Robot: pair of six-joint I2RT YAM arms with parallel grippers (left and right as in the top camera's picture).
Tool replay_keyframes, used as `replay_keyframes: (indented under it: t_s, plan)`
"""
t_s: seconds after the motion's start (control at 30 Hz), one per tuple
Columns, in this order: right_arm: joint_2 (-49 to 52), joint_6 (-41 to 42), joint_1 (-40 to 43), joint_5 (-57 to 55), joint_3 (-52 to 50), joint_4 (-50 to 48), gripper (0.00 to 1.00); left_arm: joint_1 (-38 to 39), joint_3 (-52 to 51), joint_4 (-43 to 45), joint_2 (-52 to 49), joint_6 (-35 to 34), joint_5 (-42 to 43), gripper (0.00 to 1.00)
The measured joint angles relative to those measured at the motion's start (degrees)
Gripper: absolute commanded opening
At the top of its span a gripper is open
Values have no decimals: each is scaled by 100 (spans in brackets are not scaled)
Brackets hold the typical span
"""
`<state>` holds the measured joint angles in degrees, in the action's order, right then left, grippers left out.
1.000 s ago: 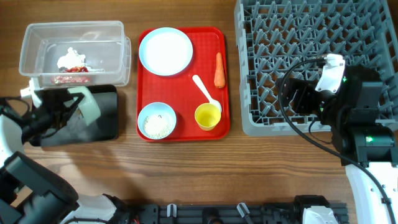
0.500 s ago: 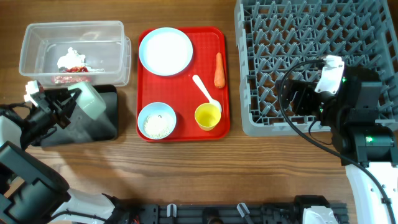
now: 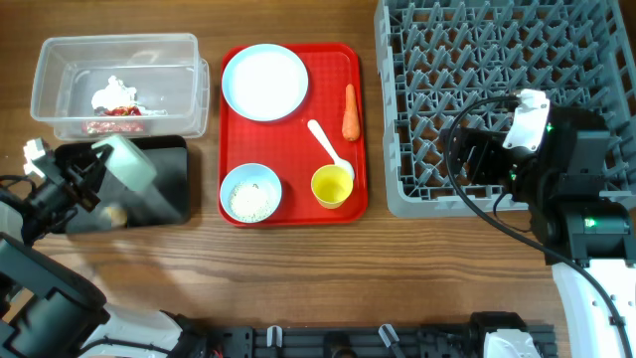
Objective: Sort waste into correct bins and load items into the dishwasher rack
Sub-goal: 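Tip the teal bowl over the black tray to drop the walnut shell, then set the teal bowl back on the red tray with the left gripper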
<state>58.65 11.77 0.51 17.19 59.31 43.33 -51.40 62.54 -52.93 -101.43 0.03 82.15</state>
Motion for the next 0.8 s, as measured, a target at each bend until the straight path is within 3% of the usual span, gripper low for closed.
replay_keyframes:
  t_s: [0.43,0.7,0.8]
  plan:
    - [0,0,0,0,0,-26,100,184,9,-81,46,-87,391,4]
    - [0,0,0,0,0,-33,100,1137,673,-48,975,-291,264,4]
    - [2,0,0,0,0,-42,100,1720,1014,361,1445,-540,-155,4]
